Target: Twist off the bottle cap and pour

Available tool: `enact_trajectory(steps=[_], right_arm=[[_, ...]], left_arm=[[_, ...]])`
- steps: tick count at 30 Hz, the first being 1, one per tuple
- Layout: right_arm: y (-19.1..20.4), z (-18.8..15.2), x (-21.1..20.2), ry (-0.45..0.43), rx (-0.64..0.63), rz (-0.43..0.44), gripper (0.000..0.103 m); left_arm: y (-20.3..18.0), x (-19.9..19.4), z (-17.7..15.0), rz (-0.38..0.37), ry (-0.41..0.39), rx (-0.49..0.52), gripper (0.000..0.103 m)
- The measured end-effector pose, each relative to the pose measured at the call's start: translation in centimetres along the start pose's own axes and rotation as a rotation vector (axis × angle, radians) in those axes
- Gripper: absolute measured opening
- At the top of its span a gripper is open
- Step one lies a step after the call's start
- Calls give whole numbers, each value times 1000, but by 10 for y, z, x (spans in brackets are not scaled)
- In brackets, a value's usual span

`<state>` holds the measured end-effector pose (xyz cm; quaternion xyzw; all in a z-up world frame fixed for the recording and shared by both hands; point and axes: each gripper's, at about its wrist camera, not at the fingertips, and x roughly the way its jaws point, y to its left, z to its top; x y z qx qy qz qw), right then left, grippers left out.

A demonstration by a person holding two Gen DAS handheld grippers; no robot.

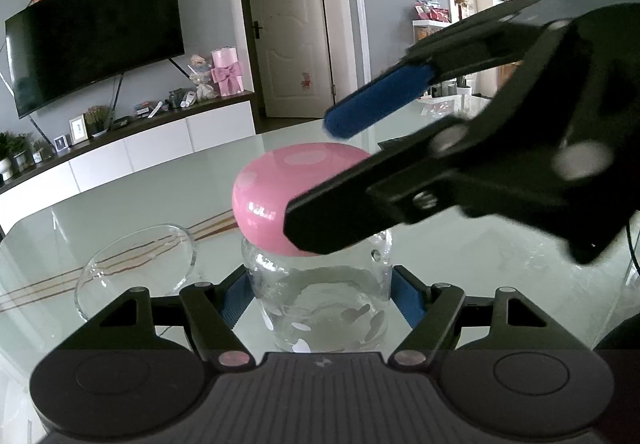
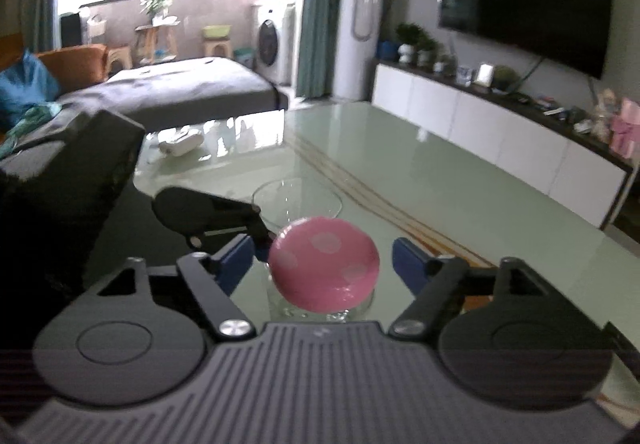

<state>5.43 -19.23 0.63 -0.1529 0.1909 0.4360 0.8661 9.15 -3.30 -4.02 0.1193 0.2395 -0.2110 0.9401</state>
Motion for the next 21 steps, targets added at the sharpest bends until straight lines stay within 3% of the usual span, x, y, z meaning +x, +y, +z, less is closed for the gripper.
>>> enact_trajectory(steps=[2, 4, 9, 14, 18, 21], right_arm=[[6, -1, 3, 21, 18, -66, 83], [8, -1, 6, 37, 45, -104, 75], [16, 0, 12, 37, 111, -216, 74], [18, -1, 22, 62, 151, -238, 74], [20, -2, 24, 62, 153, -240, 65], [23, -2, 24, 59, 126, -241, 65]], left_arm=[[0, 1, 0, 1, -1, -2, 76], [1, 1, 0, 2, -2, -2, 76], [7, -1, -10, 0, -2, 2, 76], [5, 1, -8, 2, -1, 3, 76], [1, 3, -7, 5, 0, 1, 76], [0, 3, -7, 7, 0, 1, 76]])
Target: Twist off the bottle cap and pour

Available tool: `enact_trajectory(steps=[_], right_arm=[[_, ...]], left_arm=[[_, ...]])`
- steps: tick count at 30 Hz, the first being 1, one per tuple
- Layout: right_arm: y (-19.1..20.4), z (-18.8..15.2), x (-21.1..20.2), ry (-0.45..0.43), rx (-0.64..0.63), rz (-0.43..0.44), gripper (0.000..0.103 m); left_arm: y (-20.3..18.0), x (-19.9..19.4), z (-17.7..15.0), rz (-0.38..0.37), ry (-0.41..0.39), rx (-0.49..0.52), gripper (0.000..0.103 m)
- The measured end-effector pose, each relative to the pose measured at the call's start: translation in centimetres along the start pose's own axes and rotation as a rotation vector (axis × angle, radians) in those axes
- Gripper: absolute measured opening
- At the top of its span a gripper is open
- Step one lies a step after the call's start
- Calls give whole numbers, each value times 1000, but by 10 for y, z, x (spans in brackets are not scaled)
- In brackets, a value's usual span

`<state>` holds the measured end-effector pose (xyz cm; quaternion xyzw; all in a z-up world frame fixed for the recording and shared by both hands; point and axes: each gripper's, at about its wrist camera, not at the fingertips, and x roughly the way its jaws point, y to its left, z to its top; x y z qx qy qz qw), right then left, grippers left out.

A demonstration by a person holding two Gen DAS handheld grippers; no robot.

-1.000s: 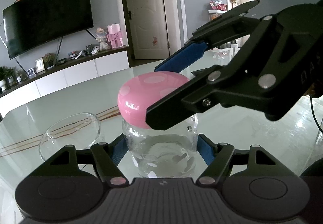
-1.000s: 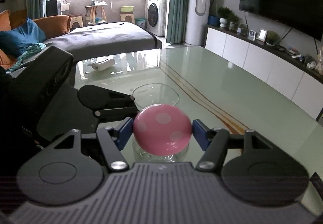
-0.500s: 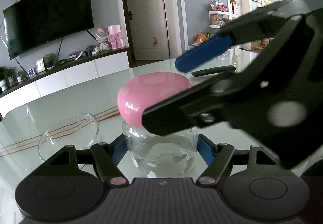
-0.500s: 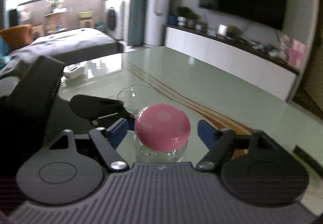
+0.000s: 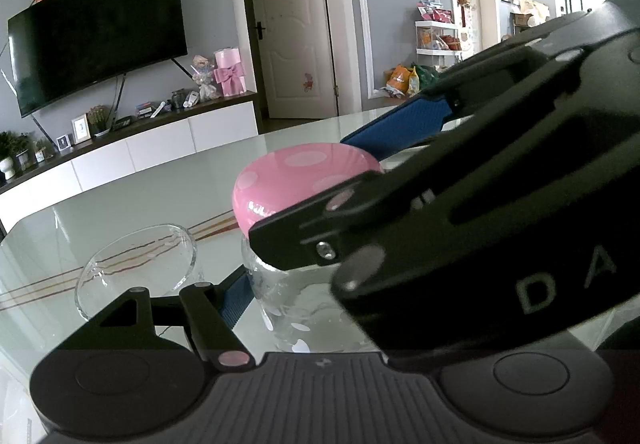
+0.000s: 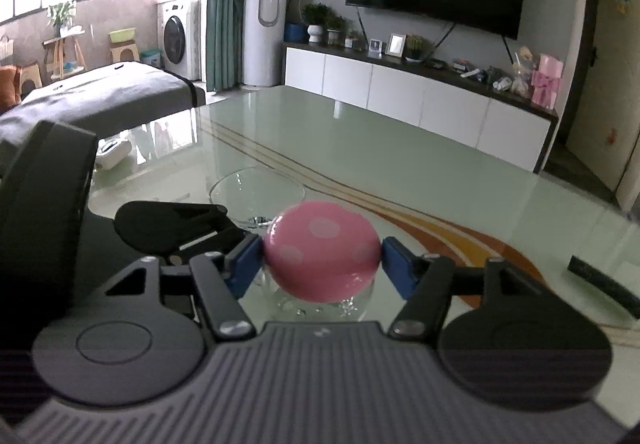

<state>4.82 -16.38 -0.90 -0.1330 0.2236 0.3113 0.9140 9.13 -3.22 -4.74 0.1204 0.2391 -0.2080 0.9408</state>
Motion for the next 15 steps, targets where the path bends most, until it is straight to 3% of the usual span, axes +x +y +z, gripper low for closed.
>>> enact_trajectory(steps=[15], right_arm=[[-25, -3, -3, -28, -65, 162, 65]], left_arm=[[-2, -3, 3, -1, 4, -2, 76]])
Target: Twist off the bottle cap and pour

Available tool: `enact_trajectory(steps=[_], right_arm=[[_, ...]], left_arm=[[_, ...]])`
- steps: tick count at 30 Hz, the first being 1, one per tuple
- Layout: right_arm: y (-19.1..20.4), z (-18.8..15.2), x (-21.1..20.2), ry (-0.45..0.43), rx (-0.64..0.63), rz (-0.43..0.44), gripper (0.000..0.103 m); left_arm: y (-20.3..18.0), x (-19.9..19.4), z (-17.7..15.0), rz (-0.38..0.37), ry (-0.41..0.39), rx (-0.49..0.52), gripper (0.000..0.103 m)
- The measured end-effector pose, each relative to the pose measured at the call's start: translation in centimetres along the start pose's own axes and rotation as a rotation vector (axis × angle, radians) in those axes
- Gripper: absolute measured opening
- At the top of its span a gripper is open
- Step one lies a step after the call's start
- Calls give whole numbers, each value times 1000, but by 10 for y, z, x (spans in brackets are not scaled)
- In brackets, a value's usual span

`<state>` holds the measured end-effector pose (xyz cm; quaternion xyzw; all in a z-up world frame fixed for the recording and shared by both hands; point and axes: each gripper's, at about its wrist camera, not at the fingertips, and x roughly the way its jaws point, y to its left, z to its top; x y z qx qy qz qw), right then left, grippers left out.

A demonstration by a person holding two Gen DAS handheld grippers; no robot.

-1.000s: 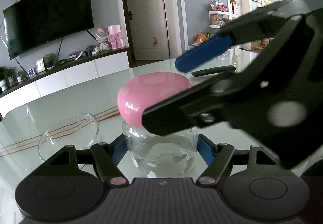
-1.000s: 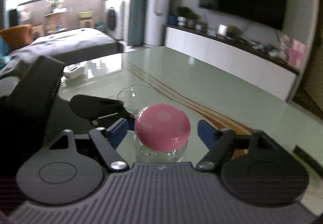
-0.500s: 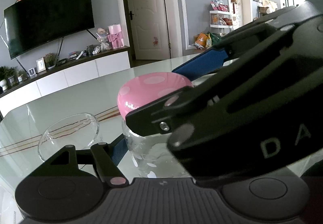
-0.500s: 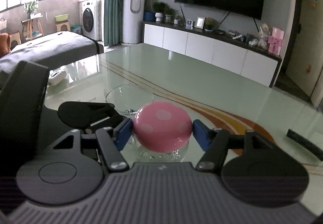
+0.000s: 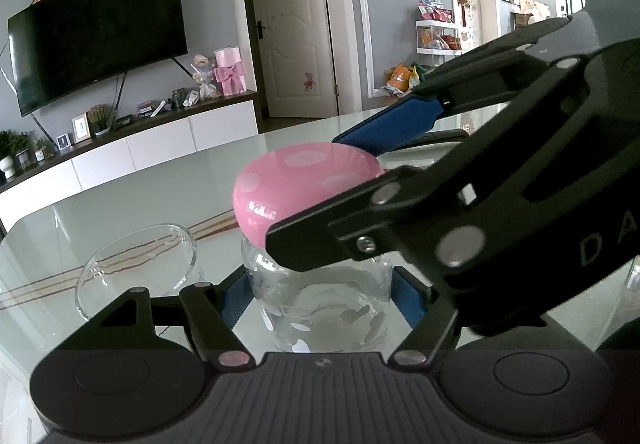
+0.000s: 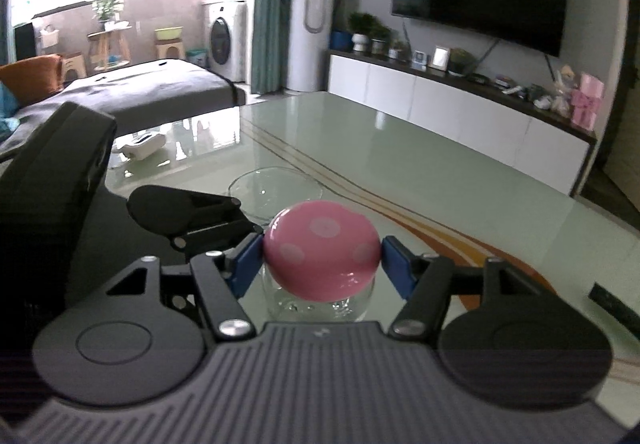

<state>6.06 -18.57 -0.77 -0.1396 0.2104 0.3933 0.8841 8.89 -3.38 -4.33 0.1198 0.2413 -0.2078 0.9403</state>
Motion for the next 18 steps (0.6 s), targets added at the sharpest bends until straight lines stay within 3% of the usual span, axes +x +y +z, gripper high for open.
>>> enact_trajectory(steps=[18], right_arm=[[-28, 10, -5, 22, -114, 221, 65]], left_arm=[[-1, 5, 4, -10, 8, -24, 76]])
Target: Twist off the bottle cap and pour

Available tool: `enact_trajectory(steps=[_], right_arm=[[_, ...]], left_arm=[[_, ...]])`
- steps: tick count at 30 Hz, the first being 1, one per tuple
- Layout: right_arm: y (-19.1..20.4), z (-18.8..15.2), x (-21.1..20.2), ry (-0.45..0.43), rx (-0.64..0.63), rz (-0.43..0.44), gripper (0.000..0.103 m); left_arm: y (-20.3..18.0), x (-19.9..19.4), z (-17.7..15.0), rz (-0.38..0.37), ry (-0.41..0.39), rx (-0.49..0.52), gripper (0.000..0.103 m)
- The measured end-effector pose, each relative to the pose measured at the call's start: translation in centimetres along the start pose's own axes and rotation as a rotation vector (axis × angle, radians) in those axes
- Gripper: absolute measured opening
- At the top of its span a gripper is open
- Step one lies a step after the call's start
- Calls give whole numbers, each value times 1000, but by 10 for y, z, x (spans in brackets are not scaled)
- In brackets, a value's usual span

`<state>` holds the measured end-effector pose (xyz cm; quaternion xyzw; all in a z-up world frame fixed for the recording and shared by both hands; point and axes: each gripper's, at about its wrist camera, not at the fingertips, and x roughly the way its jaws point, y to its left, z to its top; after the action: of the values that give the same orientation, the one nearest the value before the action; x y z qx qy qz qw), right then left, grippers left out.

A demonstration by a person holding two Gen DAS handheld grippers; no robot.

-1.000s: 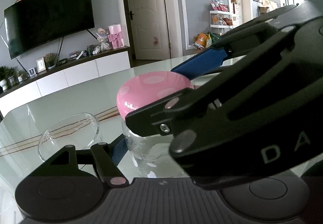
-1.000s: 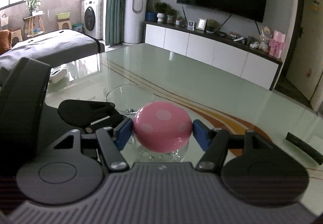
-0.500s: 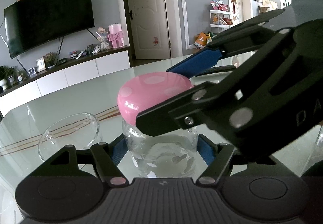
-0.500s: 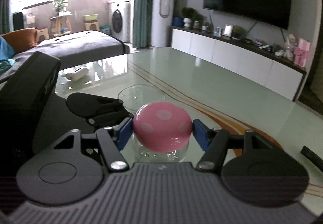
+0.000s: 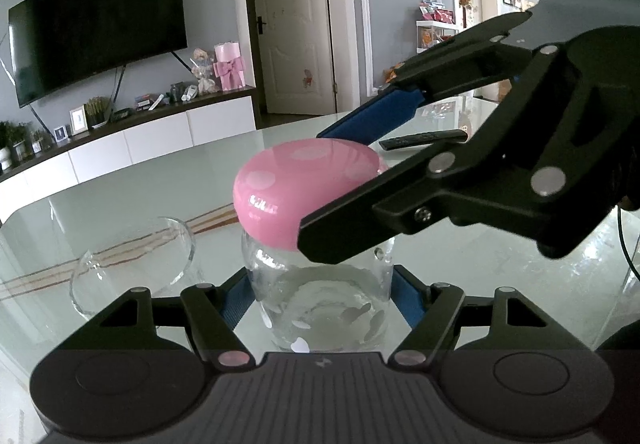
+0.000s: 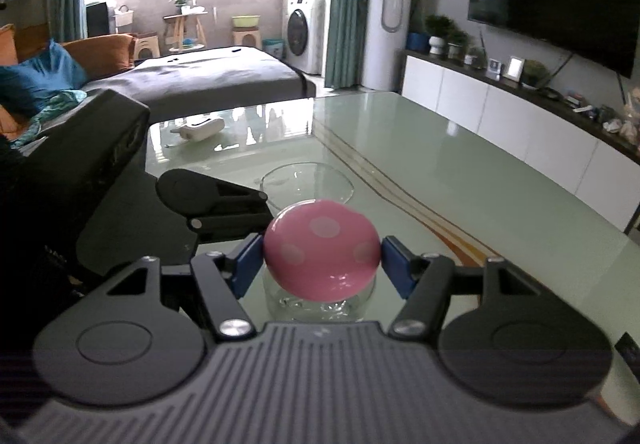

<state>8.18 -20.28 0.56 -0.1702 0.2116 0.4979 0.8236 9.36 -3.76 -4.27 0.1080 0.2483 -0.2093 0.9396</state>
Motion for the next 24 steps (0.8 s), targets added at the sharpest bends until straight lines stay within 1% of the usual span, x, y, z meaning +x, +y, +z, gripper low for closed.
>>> enact_trajectory(steps=[6, 10, 12, 13, 15, 19, 21, 23, 24], right_arm=[[-4, 1, -1, 4, -13, 24, 65], [-3, 1, 0, 6, -12, 16, 66], [0, 1, 0, 7, -5, -10, 66], [2, 0, 1, 6, -5, -27, 72], [11, -1, 0, 2, -9, -91, 77], [25, -4, -1, -14, 30, -195, 79], [34, -3, 1, -9, 66, -262, 79], [41, -2, 4, -4, 99, -294, 79], [42, -3, 5, -9, 116, -292, 79]], left_arm=[[0, -1, 0, 0, 4, -1, 75], [-1, -1, 0, 1, 8, -3, 75], [-1, 0, 0, 3, 9, -3, 75], [-1, -1, 0, 4, 9, -3, 75], [-1, -1, 0, 7, 10, -3, 75], [-1, 0, 0, 11, 9, -4, 75], [-1, 1, 1, 12, 7, -5, 75], [-1, 0, 0, 13, 7, -5, 75], [-1, 0, 0, 13, 6, -5, 75]])
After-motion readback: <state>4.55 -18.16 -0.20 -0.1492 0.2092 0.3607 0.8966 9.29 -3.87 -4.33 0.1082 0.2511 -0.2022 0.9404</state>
